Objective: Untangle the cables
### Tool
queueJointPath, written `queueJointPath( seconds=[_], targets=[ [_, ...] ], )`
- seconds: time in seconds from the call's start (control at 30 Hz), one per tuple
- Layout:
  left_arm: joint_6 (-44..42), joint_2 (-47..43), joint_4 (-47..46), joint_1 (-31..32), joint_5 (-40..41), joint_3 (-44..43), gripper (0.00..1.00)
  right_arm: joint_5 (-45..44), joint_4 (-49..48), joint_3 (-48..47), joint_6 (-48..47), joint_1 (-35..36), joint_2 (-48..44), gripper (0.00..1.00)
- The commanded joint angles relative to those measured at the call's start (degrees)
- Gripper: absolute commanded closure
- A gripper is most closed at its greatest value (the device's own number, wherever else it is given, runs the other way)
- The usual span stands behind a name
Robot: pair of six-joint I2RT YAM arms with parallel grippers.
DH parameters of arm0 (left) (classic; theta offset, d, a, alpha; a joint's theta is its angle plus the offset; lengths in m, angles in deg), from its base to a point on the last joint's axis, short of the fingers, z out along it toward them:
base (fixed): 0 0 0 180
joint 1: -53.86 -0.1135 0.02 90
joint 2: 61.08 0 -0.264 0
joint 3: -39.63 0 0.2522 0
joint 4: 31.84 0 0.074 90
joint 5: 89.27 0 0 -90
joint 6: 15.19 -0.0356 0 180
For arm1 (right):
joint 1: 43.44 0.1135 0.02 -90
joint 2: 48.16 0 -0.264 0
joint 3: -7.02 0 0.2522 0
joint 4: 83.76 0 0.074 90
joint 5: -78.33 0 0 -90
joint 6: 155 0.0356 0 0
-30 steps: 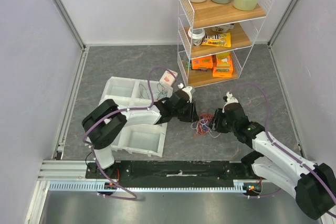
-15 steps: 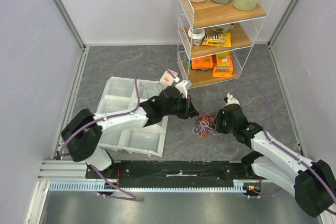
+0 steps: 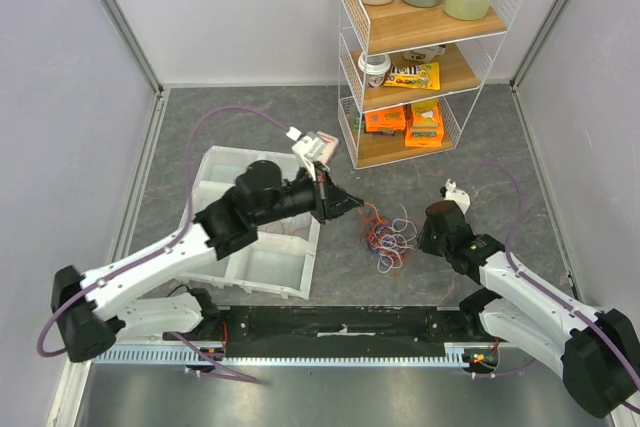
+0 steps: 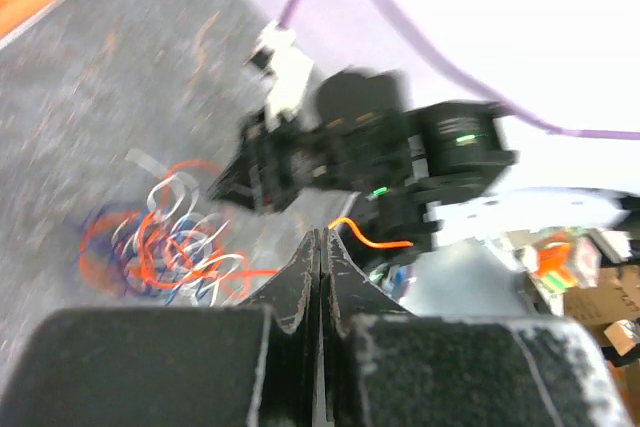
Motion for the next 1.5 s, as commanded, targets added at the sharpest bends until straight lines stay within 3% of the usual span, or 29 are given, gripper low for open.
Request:
queueJointPath(
  seconds=[0.0, 0.1, 0.27, 0.33, 0.4, 0.5, 0.53, 0.6, 0.67, 0.8, 1.03, 1.23, 1.33, 1.47],
  targets=[
    [-2.4, -10.1, -2.8, 0.4, -9.4, -7.9, 0.98, -9.8, 4.2, -2.6, 4.3, -0.5, -0.3, 0.72],
    [-2.4, -14.5, -2.4, 0.3, -11.8, -11.9, 0.98, -11.8, 5.3, -4.3, 3.6, -2.1, -0.3, 0.73],
    [-2.0, -16.6, 5.4, 0.2, -7.5, -18.2, 0.98, -12.9, 6.4, -7.2, 1.3, -3.6, 1.4, 0.71],
    [-1.3, -16.7, 4.9, 0.3, -7.1, -19.2, 0.98, -9.1, 6.6, -9.7, -4.8, -3.6, 1.9, 0.62],
    [-1.1, -15.7, 5.1, 0.3, -7.0, -19.6, 0.98, 2.2, 4.4, -10.8, -10.7, -3.5, 1.3, 0.49],
    [-1.0, -13.2, 8.0, 0.3, -5.3, -18.3, 0.97, 9.0, 5.7, -12.6, -11.9, -2.8, 0.3, 0.38],
    [-1.2, -12.4, 8.7, 0.3, -5.0, -17.0, 0.88, 10.4, 6.2, -12.8, -11.9, -2.2, -0.2, 0.34],
    [-2.0, -9.9, 9.8, 0.3, -5.7, -13.5, 0.60, 13.3, 6.0, -12.4, -11.7, -1.3, -1.7, 0.29],
    [-2.4, -6.8, 10.6, 0.2, -5.3, -8.8, 0.42, 16.5, 6.0, -11.6, -11.2, -0.4, -3.5, 0.28],
    [-4.0, 0.5, 8.7, 0.4, -3.5, -1.0, 0.32, 19.2, 5.7, -10.1, -9.8, 1.1, -6.5, 0.27],
    [-4.8, 10.6, 3.6, 1.1, 0.2, 7.5, 0.33, 19.7, 7.0, -9.7, -9.8, 1.3, -7.8, 0.27],
    [-4.8, 19.0, -0.7, 2.5, 0.5, 7.8, 0.33, 22.3, 4.2, -8.1, -9.9, 1.4, -5.9, 0.27],
    [-3.5, 23.8, -0.8, 2.6, -1.0, 6.0, 0.45, 22.6, 3.5, -7.7, -9.6, 2.1, -5.0, 0.27],
    [-2.9, 25.4, -0.8, 3.0, -2.8, 5.2, 0.83, 22.0, 3.5, -8.4, -9.3, 3.4, -5.9, 0.26]
  ],
)
